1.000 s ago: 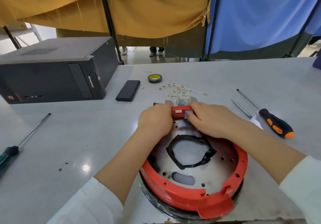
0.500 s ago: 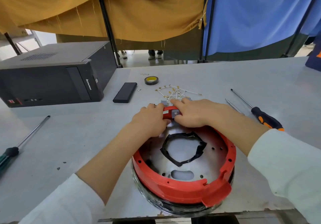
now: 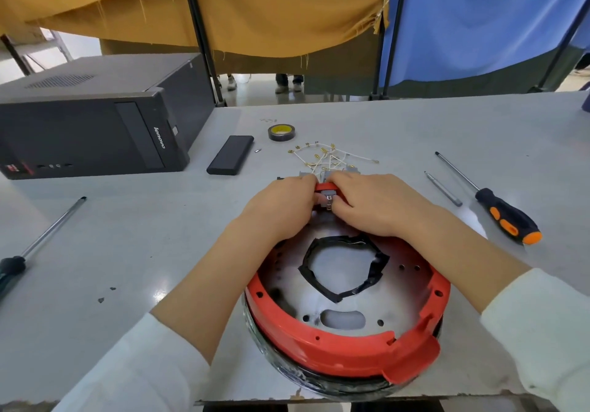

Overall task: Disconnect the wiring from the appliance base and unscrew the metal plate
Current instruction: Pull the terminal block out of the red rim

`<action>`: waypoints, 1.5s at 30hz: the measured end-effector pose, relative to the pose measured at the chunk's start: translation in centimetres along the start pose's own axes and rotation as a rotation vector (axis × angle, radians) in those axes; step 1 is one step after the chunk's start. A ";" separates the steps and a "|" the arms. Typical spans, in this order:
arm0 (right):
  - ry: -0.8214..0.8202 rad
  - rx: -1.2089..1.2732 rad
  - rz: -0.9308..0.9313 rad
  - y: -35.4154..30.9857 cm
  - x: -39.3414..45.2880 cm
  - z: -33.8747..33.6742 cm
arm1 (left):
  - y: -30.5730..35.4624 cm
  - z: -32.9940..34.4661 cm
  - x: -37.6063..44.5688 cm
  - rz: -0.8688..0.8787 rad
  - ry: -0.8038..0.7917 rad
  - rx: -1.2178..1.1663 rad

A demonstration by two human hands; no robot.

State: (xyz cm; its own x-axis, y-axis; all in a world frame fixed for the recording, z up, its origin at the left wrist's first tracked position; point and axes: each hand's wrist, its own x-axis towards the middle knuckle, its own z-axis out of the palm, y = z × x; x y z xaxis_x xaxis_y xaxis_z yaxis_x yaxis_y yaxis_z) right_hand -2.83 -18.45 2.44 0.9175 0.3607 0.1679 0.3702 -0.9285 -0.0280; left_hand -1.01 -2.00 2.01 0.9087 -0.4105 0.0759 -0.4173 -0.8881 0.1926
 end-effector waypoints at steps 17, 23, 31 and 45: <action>0.013 -0.031 0.025 -0.1 0.0 0.2 | 0.5 0.1 -0.1 -0.040 0.052 0.026; 0.024 -0.054 -0.018 0.0 -0.1 0.3 | 0.3 0.1 -0.1 -0.024 0.027 0.005; 0.023 -0.108 -0.060 0.5 0.2 1.0 | 0.3 0.6 0.1 -0.012 0.104 0.059; 0.085 -0.164 -0.098 0.5 0.3 1.5 | 1.7 0.0 -0.2 -0.066 0.159 0.138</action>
State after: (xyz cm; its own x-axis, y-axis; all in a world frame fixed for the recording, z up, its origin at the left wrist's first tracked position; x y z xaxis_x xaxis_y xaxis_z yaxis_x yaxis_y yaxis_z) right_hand -2.12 -18.66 1.01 0.8599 0.4480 0.2446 0.4223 -0.8936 0.1522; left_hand -1.87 -3.46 2.37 0.9200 -0.3224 0.2227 -0.3443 -0.9365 0.0669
